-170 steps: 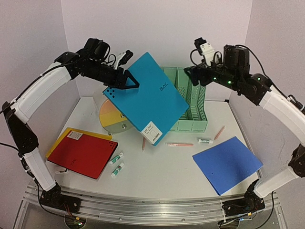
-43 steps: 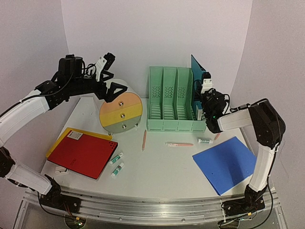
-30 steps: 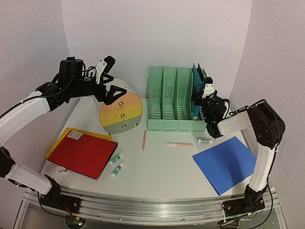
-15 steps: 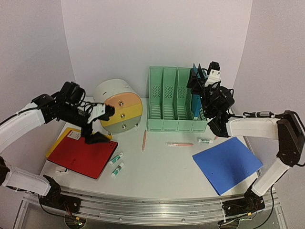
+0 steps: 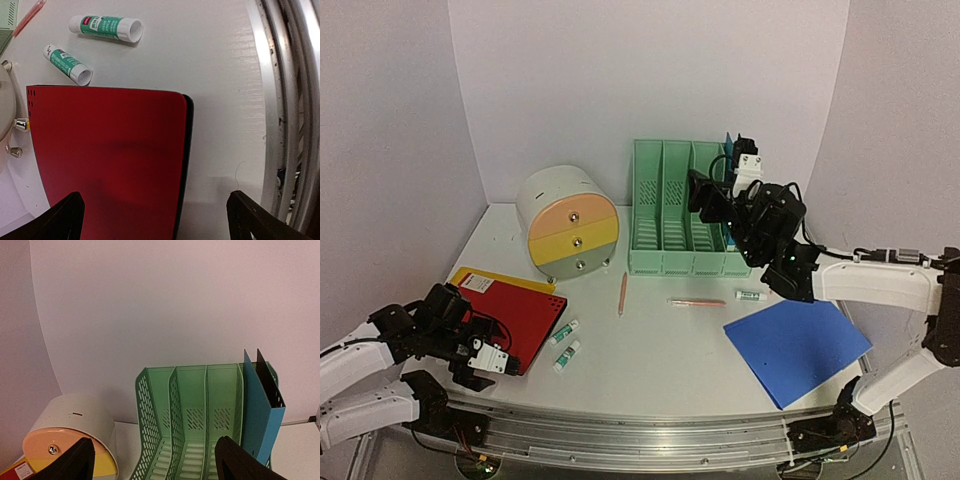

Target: Organize the desk

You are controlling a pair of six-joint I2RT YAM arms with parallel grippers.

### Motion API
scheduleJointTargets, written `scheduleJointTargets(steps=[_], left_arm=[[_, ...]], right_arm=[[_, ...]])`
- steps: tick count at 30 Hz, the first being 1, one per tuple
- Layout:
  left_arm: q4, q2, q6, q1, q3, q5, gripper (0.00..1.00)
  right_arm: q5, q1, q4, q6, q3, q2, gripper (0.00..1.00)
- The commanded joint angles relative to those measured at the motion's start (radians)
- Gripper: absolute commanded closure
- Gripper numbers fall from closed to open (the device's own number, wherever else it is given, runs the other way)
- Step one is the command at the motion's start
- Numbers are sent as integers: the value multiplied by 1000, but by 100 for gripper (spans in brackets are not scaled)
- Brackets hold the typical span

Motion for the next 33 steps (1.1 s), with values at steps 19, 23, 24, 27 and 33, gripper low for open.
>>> scheduleJointTargets(steps=[19,23,24,27,33], left_arm=[[402,24,78,1,-148,41,39],[342,-8,78,1,-129,73,49],[336,-23,81,1,-131,78,51],[350,-59,91,1,-138,88,58],[390,-70,124,1,-164,89,43]], right_arm=[[21,68,-21,-13,-6,-64,17],[1,70,-21,-50,-4,-66,17],[-6,71,-21,-51,-5,-67,17],[-37,71,-20,-52,-5,-70,17],[-94,71,-6,-76,4,-66,17]])
